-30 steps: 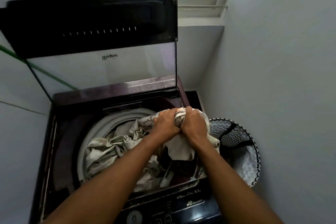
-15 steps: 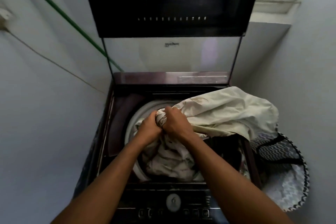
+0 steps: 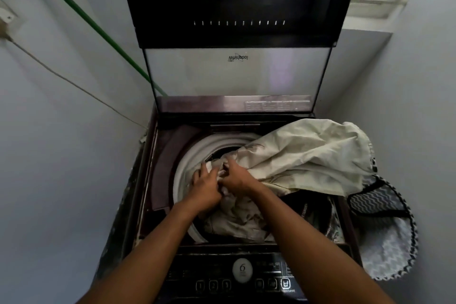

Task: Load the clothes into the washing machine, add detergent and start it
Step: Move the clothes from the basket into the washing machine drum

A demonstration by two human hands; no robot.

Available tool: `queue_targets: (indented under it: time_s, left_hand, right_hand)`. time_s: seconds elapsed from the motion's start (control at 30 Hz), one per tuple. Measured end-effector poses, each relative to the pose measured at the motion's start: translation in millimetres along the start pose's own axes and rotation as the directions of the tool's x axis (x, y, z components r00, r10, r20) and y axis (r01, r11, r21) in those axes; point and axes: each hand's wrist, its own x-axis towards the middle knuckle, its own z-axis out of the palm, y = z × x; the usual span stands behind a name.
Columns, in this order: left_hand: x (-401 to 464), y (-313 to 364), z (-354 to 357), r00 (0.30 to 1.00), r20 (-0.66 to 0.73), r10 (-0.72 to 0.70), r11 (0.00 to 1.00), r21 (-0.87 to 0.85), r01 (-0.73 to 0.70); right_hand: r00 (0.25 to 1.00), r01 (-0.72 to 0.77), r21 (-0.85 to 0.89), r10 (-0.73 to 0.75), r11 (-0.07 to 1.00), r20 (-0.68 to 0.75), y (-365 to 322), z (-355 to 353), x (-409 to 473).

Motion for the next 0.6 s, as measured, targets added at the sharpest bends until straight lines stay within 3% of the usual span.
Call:
queue_targets:
  time_s: [0.07,0.13,0.2,0.27,0.37,0.43,0.53,0.6]
  left_hand:
    - [-2.2,20.8,-4.5,0.994,-0.106,0.039,0.997,0.069,-0.032]
    - [-3.8,46.2,-8.5,0.958,-0.262,0.116,0.987,0.141,-0.081]
    - [-1.7,69.7,-11.3,0.907,-0.374,0.195,0.971,0.204,-0.125]
    - [0.5,94.2,-12.0,0.883,-0.413,0.223,0.971,0.174,-0.164]
    - [5.1,127.8,-5.8,0.872,-0.406,0.275,0.961,0.086,-0.263]
    - [9.6,148.2,0.2,0.887,-0.312,0.34,0.939,0.062,-0.338]
    - [12.4,173.2,7.7,0.902,-0.139,0.408,0.912,0.107,-0.396]
    - [13.5,183.6,14.2,0.896,-0.105,0.432,0.899,0.129,-0.418]
  right_hand:
    - [0.959,0.078,-0.095,-0.101,0.992,-0.263,-1.3,-23.6,-6.8]
    - [0.834,0.073,-0.302,-0.224,0.951,-0.504,6.2,-50.5,-15.7]
    - [0.694,-0.067,-0.434,-0.271,0.898,-0.667,17.8,-80.2,-26.3]
    - [0.637,-0.238,-0.418,-0.184,0.877,-0.749,33.4,-111.0,-38.5]
    - [0.678,-0.414,-0.246,0.117,0.876,-0.726,68.0,-148.9,-50.3]
    - [0.694,-0.439,-0.135,0.24,0.888,-0.679,93.3,-164.4,-55.7]
    - [0.781,-0.266,-0.021,0.203,0.964,-0.59,124.7,-173.6,-57.5]
    - [0.821,-0.187,-0.028,0.14,0.982,-0.554,131.9,-173.1,-58.8]
